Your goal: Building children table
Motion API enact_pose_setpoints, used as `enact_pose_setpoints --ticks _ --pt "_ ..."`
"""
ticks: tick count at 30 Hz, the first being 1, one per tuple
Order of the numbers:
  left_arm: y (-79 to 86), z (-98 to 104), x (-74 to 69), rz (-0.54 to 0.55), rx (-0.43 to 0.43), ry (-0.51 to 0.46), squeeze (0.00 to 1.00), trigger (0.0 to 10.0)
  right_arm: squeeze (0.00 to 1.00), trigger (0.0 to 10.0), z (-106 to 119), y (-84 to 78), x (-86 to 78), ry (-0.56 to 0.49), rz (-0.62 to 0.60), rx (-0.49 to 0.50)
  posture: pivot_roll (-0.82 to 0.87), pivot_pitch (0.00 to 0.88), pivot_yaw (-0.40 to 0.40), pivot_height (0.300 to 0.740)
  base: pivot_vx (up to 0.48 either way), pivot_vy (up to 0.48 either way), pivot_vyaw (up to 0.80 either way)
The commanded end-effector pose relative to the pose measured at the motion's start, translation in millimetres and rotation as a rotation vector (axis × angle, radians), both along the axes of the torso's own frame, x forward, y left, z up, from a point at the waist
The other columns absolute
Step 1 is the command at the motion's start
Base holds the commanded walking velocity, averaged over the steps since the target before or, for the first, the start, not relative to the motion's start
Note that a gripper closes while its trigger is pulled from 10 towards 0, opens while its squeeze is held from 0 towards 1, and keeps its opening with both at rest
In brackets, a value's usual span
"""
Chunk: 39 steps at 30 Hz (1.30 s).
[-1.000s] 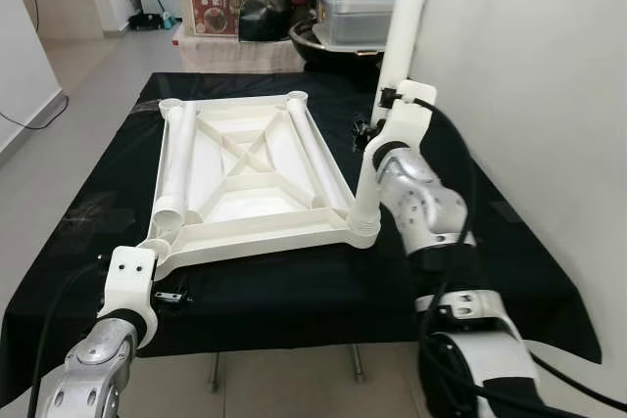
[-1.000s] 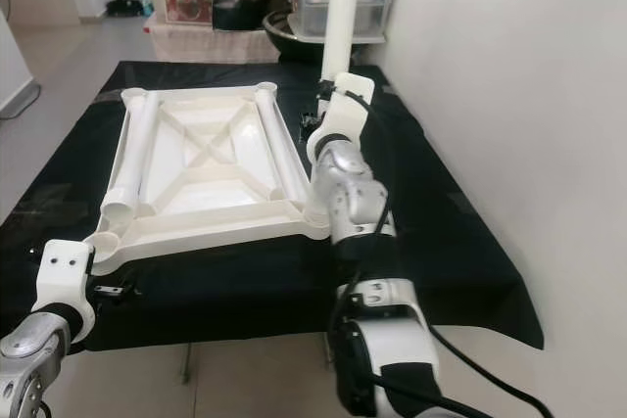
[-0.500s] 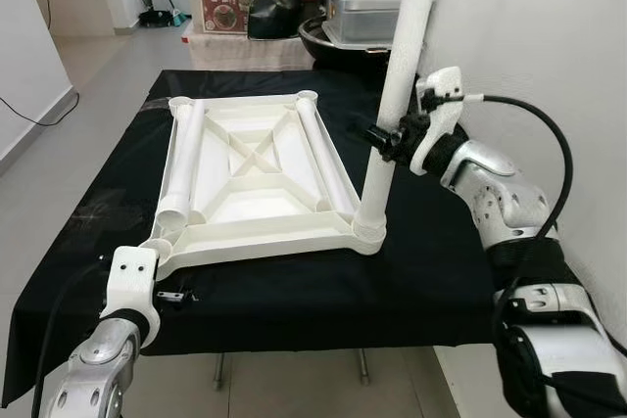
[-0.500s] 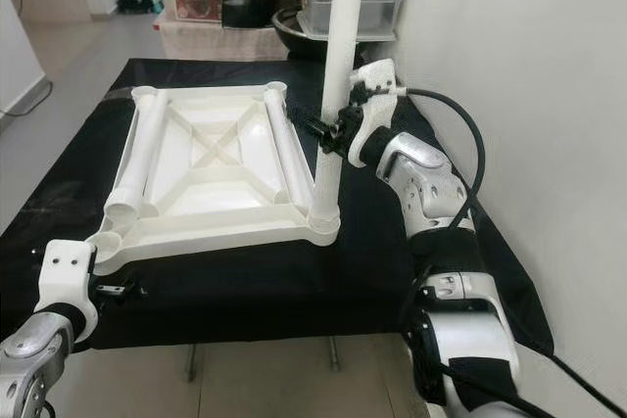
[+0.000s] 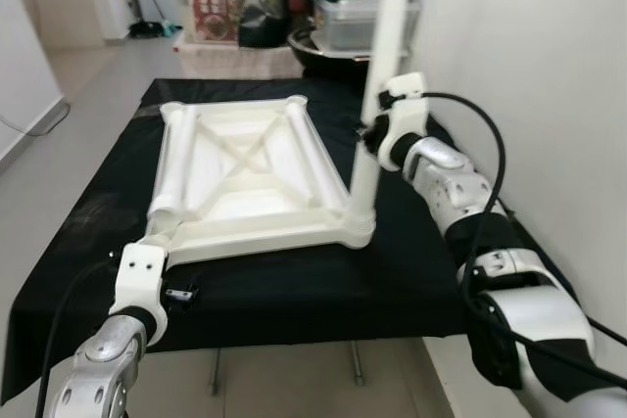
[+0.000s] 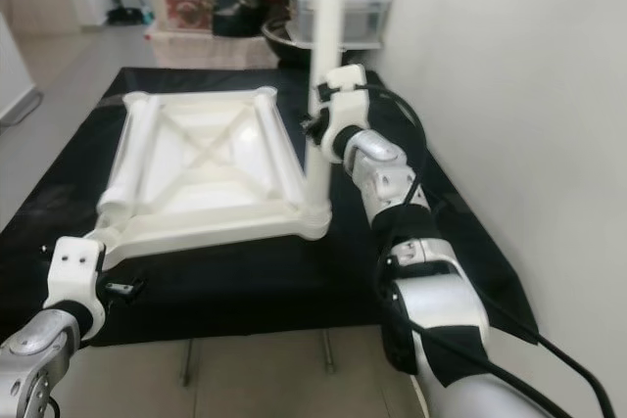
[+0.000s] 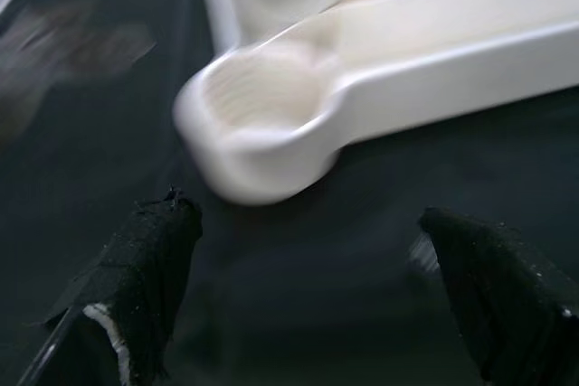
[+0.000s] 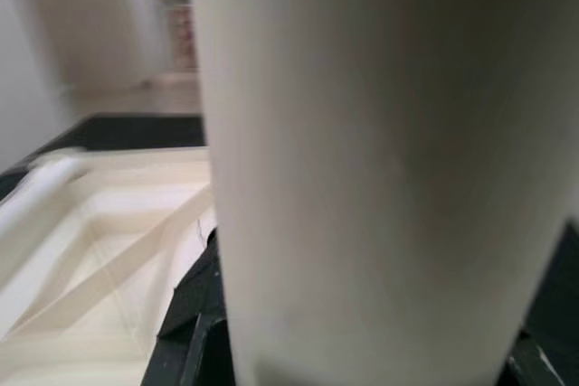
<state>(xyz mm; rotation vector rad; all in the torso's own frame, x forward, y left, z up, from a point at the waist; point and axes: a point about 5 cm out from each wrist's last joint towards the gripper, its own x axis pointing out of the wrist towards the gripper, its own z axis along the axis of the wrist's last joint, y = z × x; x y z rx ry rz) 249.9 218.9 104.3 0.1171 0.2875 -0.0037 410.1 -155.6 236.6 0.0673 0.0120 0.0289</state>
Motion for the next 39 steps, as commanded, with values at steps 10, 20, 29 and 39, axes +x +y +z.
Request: enact_pose_setpoints --ticks 10,20,29,39 --pt "-4.3 3 6.7 -0.034 -0.008 -0.002 0.0 10.0 1.0 10.0 -3 66.4 -42.3 -0.001 0.139 0.147 0.1 0.0 -0.033 0.74 0.0 0.0 0.0" --pt "-5.9 3 9.2 -0.035 -0.012 -0.011 0.0 10.0 0.0 10.0 52 39.8 -35.8 -0.249 0.837 -0.061 0.11 0.0 -0.048 0.74 0.0 0.0 0.0" --pt "-5.8 4 9.3 -0.037 -0.01 -0.011 0.0 10.0 0.0 0.0 16 50.2 -41.7 -0.12 0.983 -0.161 0.12 0.0 -0.05 0.74 0.0 0.0 0.0" --pt "-5.2 9 8.1 -0.058 -0.006 -0.028 0.0 10.0 0.0 0.0 -14 20.9 -2.7 0.108 0.273 -0.002 0.12 0.0 -0.048 0.74 0.0 0.0 0.0"
